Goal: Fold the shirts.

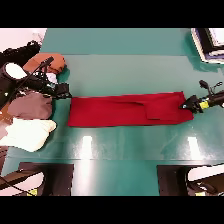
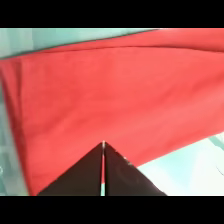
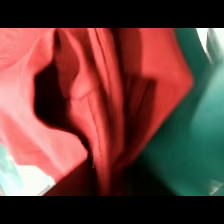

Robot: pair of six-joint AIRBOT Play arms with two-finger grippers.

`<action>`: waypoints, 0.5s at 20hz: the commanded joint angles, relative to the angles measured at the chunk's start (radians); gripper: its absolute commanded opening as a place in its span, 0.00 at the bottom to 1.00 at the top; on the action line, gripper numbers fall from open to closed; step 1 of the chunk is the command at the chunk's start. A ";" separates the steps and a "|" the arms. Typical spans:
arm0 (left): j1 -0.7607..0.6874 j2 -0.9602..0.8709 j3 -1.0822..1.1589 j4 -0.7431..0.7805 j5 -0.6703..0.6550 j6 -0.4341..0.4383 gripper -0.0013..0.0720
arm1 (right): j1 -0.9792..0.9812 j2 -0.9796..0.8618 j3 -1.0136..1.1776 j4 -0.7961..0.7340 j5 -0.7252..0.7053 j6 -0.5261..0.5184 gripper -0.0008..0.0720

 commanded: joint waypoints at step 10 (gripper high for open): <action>-0.460 -0.381 0.301 -0.033 0.182 -0.054 0.05 | 0.175 0.200 0.243 0.156 0.159 0.076 0.03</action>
